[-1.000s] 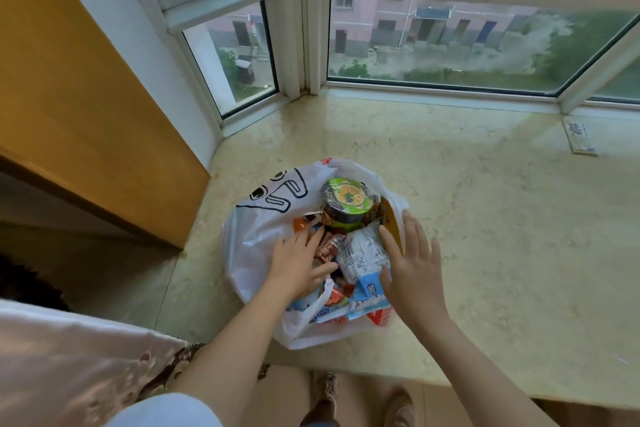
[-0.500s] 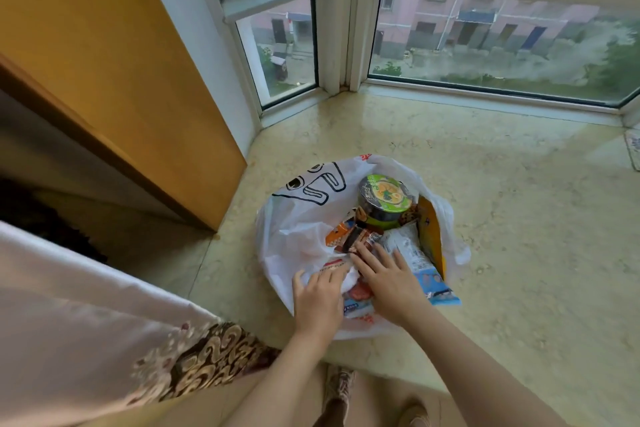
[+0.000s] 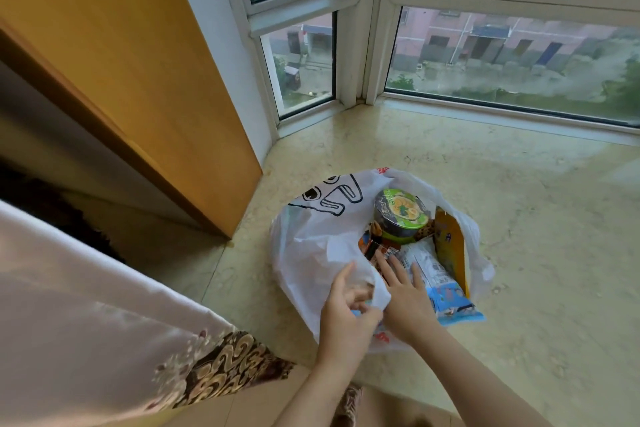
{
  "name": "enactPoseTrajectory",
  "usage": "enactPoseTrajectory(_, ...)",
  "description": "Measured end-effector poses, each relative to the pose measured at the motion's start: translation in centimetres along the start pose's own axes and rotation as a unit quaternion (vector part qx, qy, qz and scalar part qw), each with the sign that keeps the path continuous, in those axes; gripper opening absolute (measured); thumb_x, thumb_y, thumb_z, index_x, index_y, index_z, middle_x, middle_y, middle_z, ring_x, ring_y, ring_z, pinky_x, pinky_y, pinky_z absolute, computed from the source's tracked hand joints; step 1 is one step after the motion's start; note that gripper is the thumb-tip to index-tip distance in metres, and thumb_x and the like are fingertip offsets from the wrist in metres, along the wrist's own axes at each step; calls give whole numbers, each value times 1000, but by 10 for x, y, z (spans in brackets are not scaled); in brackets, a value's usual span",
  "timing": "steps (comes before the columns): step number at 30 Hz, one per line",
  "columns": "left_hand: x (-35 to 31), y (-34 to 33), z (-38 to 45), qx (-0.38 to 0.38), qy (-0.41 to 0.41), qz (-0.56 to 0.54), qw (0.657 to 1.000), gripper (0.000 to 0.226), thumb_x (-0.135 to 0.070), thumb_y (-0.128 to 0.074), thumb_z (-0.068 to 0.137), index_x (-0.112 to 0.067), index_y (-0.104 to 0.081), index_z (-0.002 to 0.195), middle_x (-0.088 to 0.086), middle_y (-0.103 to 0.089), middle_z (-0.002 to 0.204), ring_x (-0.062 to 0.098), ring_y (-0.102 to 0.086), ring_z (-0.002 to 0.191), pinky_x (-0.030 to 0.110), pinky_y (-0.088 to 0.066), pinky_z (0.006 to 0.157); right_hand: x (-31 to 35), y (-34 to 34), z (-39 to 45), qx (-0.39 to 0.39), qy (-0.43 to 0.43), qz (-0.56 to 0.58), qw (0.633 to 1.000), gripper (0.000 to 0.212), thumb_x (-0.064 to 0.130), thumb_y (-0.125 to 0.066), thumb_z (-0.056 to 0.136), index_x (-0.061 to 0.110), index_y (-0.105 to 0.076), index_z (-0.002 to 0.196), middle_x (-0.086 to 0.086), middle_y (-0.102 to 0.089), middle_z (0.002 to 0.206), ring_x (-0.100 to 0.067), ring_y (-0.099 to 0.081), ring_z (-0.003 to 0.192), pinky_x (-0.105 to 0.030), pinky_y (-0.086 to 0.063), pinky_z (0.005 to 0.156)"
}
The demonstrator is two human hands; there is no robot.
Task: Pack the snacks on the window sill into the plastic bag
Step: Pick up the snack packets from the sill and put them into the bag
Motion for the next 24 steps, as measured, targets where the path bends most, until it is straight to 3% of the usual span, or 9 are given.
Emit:
enactPoseTrajectory(2, 8, -4, 4, 49, 158, -173, 971, 28, -4, -70, 72, -23, -55, 87, -8, -58, 64, 4, -54, 55, 15, -41, 51, 2, 0, 3, 7, 6, -7, 1000, 78, 35, -48, 94, 21, 2, 152, -2, 18, 156, -29, 4, 147, -52, 6, 114)
enactPoseTrajectory(4, 5, -3, 1, 80, 221, -263, 936, 13, -10, -71, 72, -12, -58, 75, -2, -55, 59, 7, -52, 53, 18, -37, 50, 2, 1, 5, 17, 2, -1, 1000, 74, 27, -39, 97, 21, 10, 151, -2, 21, 157, -26, 12, 147, -51, 7, 115)
enactPoseTrajectory(6, -12, -1, -1, 99, 186, -266, 941, 18, -22, -61, 86, -11, -72, 95, 0, -72, 86, 10, -65, 81, 21, -50, 69, 4, 4, 6, 13, -5, 16, 1000, 72, 21, -37, 96, 22, 9, 151, -2, 19, 158, -25, 11, 147, -50, 7, 115)
enactPoseTrajectory(8, -33, 9, -2, 85, 126, -234, 960, 32, -30, -44, 99, -19, -70, 115, -7, -71, 111, 2, -64, 103, 14, -50, 79, 5, 5, 6, 28, -2, 24, 999, 73, 17, -37, 95, 23, 8, 152, -3, 19, 158, -26, 11, 147, -50, 7, 115)
enactPoseTrajectory(9, -45, 16, -2, 75, 99, -225, 966, 36, -33, -38, 101, -21, -67, 119, -8, -70, 115, 0, -61, 109, 13, -48, 85, 4, 6, 5, 30, 0, 18, 999, 73, 16, -37, 95, 23, 9, 152, -3, 19, 158, -26, 12, 147, -49, 6, 116)
enactPoseTrajectory(11, -66, 31, -3, 65, 64, -234, 968, 46, -43, -29, 101, -21, -63, 123, 1, -70, 117, 10, -61, 116, 28, -44, 101, 3, 10, 8, 30, 0, 11, 999, 74, 17, -38, 95, 24, 10, 152, -2, 19, 158, -26, 11, 147, -49, 6, 116)
enactPoseTrajectory(14, -95, 46, -8, 80, 46, -276, 957, 59, -56, -24, 95, -20, -58, 126, 17, -70, 112, 26, -68, 102, 44, -46, 97, 7, 15, 14, 39, 7, 24, 999, 76, 17, -39, 95, 28, 11, 151, -2, 16, 159, -26, 8, 147, -50, 4, 116)
enactPoseTrajectory(19, -127, 67, -16, 68, 64, -277, 956, 47, -43, -33, 100, -8, -61, 116, 13, -72, 85, 18, -66, 64, 34, -51, 75, 13, 26, 26, 57, 16, 5, 998, 75, 25, -39, 95, 25, 11, 151, -4, 17, 159, -28, 10, 147, -50, 7, 116)
enactPoseTrajectory(24, -145, 94, -20, 32, 47, -293, 955, 34, -26, -43, 98, -3, -61, 117, 10, -72, 85, 15, -66, 65, 35, -50, 84, 19, 26, 37, 50, 29, -34, 998, 70, 40, -31, 98, 20, 10, 152, -7, 16, 159, -29, 13, 146, -50, 12, 116)
Point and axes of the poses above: each hand's wrist, its own z-axis towards the middle knuckle, its own y-axis out of the back of the hand, x = y × z, the point moved 6 cm from there along z, towards the middle knuckle
